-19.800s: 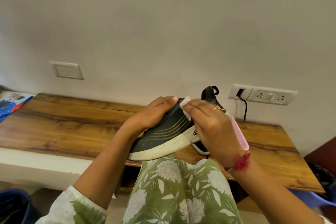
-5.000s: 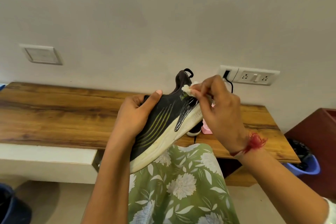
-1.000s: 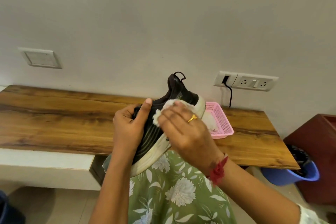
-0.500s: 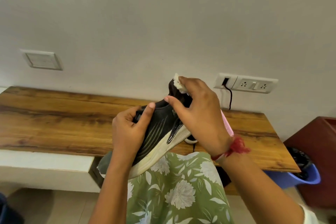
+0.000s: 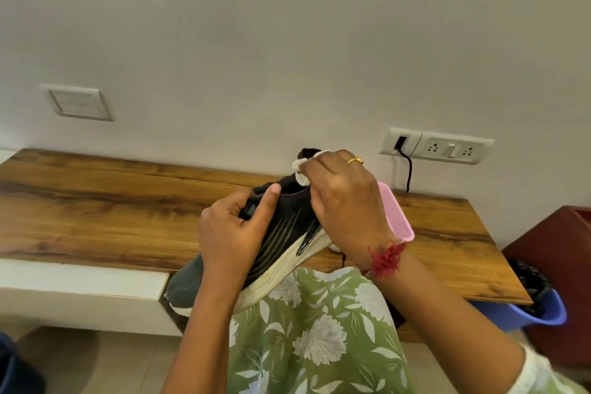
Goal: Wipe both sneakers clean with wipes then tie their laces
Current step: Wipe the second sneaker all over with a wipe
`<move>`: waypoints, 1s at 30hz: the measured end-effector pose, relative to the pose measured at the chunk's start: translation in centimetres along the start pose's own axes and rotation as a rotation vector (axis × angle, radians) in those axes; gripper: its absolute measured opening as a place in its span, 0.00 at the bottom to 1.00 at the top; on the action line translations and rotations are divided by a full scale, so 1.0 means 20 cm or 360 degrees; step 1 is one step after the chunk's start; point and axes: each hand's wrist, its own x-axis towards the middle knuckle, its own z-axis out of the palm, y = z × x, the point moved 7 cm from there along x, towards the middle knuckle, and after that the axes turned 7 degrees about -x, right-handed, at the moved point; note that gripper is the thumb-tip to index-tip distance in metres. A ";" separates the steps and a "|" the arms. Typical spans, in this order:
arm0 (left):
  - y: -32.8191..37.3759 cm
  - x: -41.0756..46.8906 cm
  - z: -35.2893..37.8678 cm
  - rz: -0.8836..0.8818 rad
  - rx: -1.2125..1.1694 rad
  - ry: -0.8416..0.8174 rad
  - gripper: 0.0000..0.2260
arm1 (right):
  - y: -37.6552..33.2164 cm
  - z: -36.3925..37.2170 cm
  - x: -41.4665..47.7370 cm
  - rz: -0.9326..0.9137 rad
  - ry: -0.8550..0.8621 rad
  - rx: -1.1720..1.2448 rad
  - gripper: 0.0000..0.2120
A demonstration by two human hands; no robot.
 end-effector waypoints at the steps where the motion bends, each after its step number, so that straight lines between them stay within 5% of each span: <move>1: -0.01 0.00 0.00 0.0000 0.0015 -0.0008 0.23 | 0.00 0.01 -0.01 -0.0104 -0.0021 -0.0043 0.08; 5: -0.04 -0.01 0.02 -0.0018 0.0091 -0.0033 0.18 | -0.01 0.03 -0.07 -0.0580 -0.0022 -0.0137 0.06; 7: -0.05 0.00 0.02 -0.0012 0.0113 -0.0038 0.18 | 0.02 0.01 -0.08 -0.0589 -0.0031 0.0051 0.06; 8: -0.06 0.00 0.02 -0.0009 0.0107 -0.0039 0.19 | 0.06 -0.01 -0.08 -0.0372 -0.0014 0.0311 0.07; 11: -0.09 0.01 0.02 -0.0011 0.0056 -0.0054 0.23 | 0.32 0.01 -0.08 0.0929 0.0152 0.1433 0.10; 14: -0.10 0.00 0.03 -0.0034 0.0040 -0.0085 0.24 | 0.42 0.02 -0.10 0.1345 0.0312 0.1534 0.05; 19: -0.08 0.01 0.03 -0.0044 0.0011 -0.0059 0.25 | 0.21 0.06 -0.12 0.0871 -0.0063 0.0881 0.09; 25: -0.05 0.01 0.01 0.0026 0.0038 -0.0026 0.23 | 0.09 0.06 -0.10 0.0552 -0.0030 0.0440 0.16; 30: -0.07 0.01 0.01 -0.0065 0.0033 -0.0023 0.23 | 0.10 0.01 -0.09 0.0401 0.0108 0.0506 0.12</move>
